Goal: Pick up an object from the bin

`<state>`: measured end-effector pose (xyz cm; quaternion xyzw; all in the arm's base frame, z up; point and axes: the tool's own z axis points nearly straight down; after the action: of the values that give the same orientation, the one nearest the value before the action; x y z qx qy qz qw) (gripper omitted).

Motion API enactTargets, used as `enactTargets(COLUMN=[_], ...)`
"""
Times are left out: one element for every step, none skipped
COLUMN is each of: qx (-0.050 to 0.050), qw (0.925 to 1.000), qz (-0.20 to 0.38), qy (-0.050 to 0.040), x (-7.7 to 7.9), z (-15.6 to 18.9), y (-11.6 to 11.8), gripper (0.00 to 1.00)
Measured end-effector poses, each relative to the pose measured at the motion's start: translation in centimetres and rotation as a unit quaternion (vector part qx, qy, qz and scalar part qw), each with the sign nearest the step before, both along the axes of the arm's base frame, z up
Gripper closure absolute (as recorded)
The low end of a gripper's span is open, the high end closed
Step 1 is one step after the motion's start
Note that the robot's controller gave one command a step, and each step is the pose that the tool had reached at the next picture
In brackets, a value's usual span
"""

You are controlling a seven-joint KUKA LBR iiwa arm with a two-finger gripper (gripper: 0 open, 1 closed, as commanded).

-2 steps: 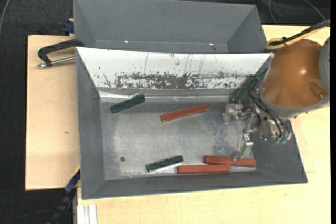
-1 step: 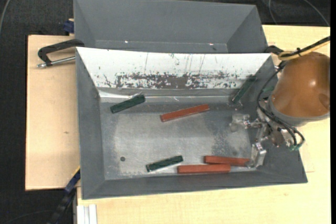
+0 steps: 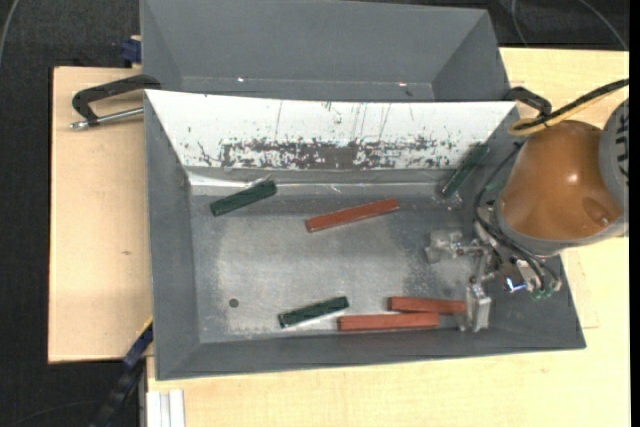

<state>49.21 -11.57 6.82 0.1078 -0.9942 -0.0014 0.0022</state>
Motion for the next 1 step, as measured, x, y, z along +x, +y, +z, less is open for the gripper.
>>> enactTargets(qx=[-0.001], qw=[1.0], qz=[0.0], qy=[-0.0033], x=[0.18], z=[0.33], y=[-0.01], gripper=[1.0])
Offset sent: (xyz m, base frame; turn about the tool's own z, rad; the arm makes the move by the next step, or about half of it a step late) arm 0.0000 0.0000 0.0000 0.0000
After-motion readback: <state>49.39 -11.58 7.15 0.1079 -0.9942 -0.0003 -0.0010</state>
